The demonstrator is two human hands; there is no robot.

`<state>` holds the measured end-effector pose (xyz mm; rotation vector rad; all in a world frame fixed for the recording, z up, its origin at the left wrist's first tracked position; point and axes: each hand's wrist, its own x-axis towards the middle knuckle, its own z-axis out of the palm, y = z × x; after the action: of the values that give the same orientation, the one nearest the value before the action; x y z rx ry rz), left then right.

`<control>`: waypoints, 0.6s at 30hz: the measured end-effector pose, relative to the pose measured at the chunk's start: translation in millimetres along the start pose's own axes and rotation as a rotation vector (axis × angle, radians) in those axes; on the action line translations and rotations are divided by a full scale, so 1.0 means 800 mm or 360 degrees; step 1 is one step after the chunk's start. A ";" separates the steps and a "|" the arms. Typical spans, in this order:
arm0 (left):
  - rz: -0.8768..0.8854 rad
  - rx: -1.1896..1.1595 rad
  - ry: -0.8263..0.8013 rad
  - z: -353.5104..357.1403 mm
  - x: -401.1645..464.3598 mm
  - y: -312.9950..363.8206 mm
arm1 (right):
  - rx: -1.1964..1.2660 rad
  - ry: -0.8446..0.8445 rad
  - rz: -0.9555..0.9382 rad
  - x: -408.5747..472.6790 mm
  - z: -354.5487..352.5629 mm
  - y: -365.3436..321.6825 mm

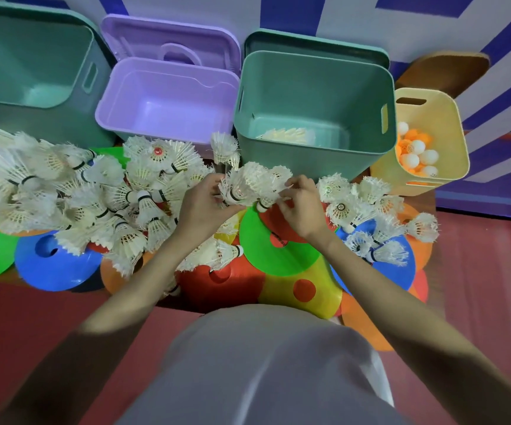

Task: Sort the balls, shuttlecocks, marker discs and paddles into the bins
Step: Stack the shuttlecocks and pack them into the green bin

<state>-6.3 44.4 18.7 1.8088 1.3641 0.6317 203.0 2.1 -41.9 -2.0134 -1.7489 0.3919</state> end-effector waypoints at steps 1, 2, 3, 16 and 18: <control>-0.0008 0.0018 0.0018 -0.001 0.000 0.000 | 0.0039 0.0073 0.0001 -0.001 -0.006 -0.001; -0.0007 0.0037 0.0033 -0.001 0.000 0.002 | 0.0092 0.0152 0.0012 -0.003 -0.013 -0.002; 0.0000 0.0049 0.0039 -0.001 0.000 0.002 | 0.0155 0.0236 0.0033 -0.005 -0.023 -0.005; 0.0034 0.0122 -0.0114 0.019 0.016 0.017 | 0.0363 0.0365 -0.0454 -0.013 -0.070 -0.034; 0.0059 0.0125 -0.0127 0.021 0.017 0.017 | 0.0384 0.0233 -0.0460 -0.008 -0.064 -0.034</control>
<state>18.8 50.8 19.1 1.9052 1.3209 0.5261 203.5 -8.5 15.1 -1.5562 -1.7731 0.3339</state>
